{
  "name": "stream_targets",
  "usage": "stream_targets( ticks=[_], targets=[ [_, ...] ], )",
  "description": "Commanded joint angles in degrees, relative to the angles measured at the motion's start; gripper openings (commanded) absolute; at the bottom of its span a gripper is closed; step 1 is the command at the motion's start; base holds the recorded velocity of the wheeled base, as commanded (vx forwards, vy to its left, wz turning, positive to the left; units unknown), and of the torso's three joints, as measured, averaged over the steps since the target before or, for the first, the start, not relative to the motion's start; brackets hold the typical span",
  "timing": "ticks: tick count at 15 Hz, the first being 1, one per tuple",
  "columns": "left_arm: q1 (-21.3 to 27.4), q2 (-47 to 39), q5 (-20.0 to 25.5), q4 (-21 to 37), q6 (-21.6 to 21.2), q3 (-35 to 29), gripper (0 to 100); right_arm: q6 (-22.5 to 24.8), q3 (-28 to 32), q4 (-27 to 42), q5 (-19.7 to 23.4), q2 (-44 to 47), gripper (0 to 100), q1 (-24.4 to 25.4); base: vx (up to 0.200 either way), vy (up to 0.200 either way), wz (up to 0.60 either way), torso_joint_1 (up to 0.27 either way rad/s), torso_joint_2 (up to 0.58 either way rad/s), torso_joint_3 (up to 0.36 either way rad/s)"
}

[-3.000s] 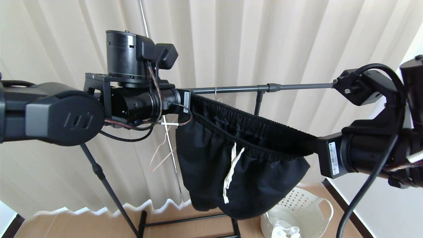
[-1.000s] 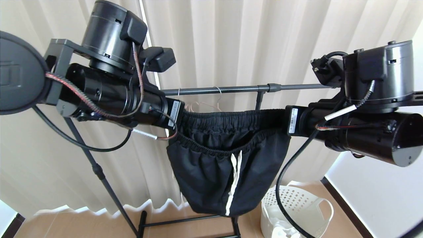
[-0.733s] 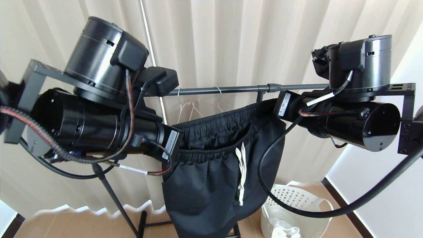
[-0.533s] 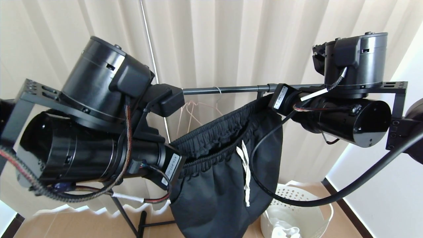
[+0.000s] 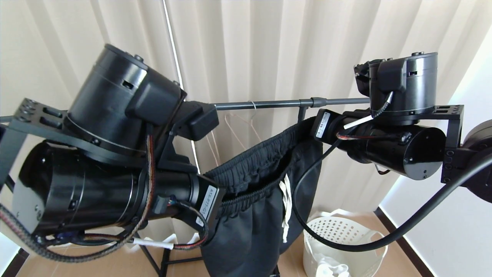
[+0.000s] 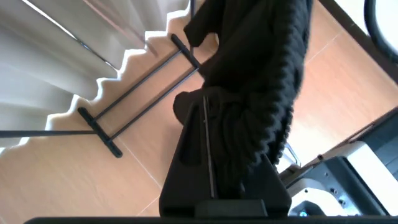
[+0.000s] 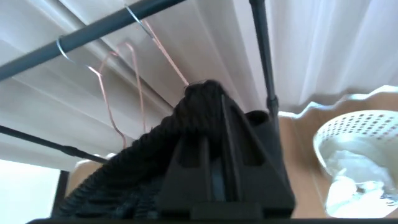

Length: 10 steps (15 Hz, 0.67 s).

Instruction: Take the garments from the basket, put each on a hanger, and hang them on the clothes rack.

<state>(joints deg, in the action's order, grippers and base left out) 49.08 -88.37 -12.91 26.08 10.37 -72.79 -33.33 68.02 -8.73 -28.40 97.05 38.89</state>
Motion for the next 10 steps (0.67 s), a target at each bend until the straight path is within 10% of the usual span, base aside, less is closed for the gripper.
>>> stream_targets(
  ticks=[1,10],
  targets=[
    [-2.85,-0.4,-0.27,-0.06,0.0,-3.5,0,2.57,-1.14,0.73,0.02,-0.81,100,-0.92,0.0,0.0,0.0,0.0,0.0,0.0],
    [-8.56,-7.43,-2.3,-1.99,-0.18,-15.01,0,26.3,-17.13,3.54,8.98,-9.6,100,-2.94,0.0,0.0,0.0,0.0,0.0,0.0]
  ],
)
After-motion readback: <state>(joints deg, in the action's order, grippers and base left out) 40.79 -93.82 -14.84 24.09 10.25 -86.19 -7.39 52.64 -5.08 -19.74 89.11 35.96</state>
